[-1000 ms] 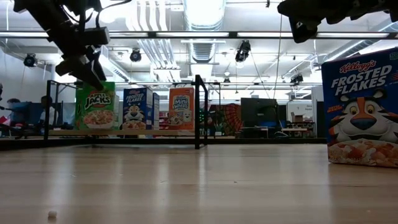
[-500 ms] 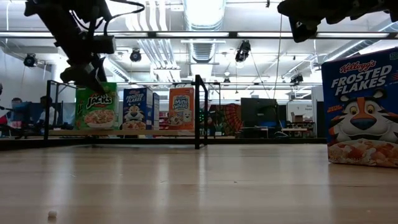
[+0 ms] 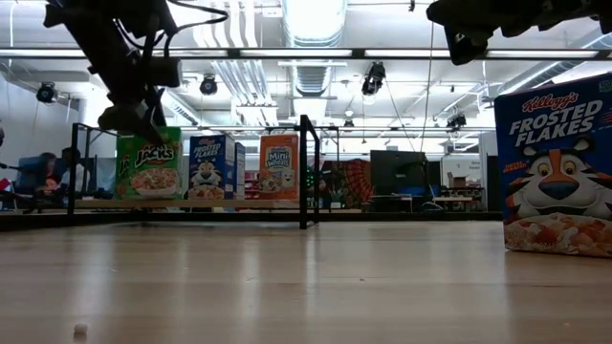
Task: Stack cereal on shelf
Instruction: Put the green cereal box on the shelf aligned with the green cereal boxes
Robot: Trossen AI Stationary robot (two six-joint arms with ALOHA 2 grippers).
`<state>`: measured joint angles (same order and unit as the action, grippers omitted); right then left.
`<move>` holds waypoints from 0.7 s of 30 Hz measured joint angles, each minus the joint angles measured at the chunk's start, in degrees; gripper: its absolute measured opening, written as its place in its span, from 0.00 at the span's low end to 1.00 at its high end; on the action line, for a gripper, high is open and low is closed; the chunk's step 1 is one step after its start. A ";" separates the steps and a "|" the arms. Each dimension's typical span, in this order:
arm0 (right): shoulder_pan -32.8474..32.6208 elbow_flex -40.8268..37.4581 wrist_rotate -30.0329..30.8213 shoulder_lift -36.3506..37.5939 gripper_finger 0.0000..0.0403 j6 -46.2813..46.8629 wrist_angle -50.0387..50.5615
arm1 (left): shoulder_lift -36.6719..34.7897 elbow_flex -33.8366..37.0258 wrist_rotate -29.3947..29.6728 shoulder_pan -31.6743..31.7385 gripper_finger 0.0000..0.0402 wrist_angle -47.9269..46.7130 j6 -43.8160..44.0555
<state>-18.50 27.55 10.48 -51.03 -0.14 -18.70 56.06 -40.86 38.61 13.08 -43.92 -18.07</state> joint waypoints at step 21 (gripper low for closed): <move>0.00 0.00 0.09 0.00 0.02 0.21 -0.07 | 2.32 0.11 1.18 -2.92 0.45 0.37 3.53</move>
<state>-18.50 27.55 10.57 -51.03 0.07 -18.76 58.38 -40.75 39.79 10.16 -43.55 -14.53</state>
